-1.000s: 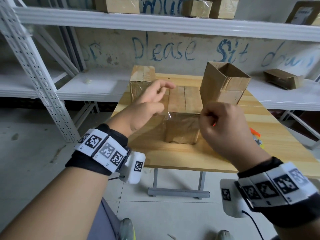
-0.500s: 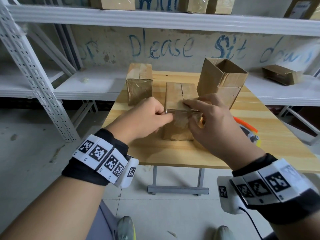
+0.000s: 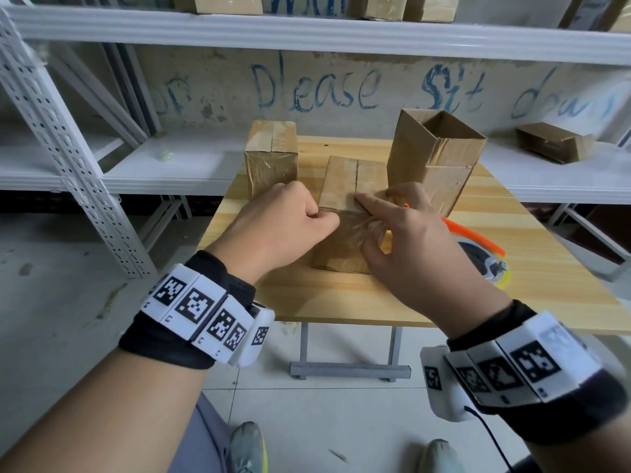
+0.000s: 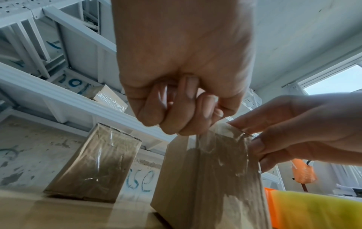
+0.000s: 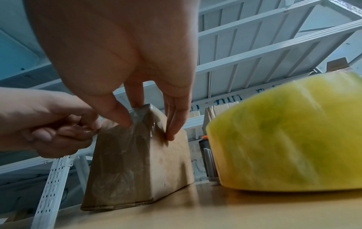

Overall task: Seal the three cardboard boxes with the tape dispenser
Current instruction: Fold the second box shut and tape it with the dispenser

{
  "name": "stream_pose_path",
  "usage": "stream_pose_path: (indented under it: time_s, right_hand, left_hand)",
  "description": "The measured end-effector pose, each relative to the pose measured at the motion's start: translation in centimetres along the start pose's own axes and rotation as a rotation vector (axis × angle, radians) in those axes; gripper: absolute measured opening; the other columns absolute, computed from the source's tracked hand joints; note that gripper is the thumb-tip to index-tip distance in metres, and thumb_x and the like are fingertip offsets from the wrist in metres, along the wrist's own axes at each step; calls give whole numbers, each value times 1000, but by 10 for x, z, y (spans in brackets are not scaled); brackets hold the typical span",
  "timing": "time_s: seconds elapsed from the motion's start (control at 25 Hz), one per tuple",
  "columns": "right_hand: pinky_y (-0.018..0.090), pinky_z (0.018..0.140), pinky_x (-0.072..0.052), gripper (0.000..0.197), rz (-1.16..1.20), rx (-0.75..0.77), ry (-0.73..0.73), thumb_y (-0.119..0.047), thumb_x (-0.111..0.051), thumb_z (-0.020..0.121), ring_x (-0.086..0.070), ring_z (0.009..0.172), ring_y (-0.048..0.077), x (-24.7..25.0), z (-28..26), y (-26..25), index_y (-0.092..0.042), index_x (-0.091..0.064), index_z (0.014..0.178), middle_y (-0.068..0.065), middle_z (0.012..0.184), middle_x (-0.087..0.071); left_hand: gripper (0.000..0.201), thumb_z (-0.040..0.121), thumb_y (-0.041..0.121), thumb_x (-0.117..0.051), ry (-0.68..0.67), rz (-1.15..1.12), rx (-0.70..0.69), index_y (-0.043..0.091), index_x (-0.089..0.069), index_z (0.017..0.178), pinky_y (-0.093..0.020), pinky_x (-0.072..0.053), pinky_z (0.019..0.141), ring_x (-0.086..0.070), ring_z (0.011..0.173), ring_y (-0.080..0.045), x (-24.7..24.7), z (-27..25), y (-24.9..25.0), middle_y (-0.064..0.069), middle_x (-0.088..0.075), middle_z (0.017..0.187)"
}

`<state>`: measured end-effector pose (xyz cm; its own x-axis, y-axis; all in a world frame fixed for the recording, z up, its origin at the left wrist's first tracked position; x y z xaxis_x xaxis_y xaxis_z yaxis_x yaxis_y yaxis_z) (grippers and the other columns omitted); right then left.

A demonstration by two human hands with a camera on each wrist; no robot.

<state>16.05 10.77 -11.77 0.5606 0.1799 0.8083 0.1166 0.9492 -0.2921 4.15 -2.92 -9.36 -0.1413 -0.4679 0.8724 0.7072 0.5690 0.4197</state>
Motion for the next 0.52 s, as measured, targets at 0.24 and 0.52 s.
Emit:
stream_pose_path:
  time_s: [0.24,0.52]
  right_hand:
    - [33,85,-55,53,9,-35,-23,-16,-58,91,-59,105,31,0,-1,-2,-22,-50,143,15,131,-45]
    - [34,82,-56,53,0,-29,-32,-16,-57,91,-59,103,31,0,-2,-3,-19,-49,144,16,132,-46]
  left_hand:
    - [51,92,34,-54,39,84,-43,15,-33,49,-24,-24,48,-30,44,-18,1,-1,2,3,-27,46]
    - [51,94,40,-51,-116,-143,-73,10,-40,54,-29,-29,52,-28,45,-17,-1,1,-8,2,-27,49]
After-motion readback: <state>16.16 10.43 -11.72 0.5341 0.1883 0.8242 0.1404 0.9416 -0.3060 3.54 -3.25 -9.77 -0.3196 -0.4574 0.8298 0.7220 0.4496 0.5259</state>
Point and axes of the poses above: each hand's wrist, its own z-axis towards the middle knuckle, its own x-axis out of the back of the hand, y = z × x, the point moved 1 cm from there along z, towards the middle knuckle
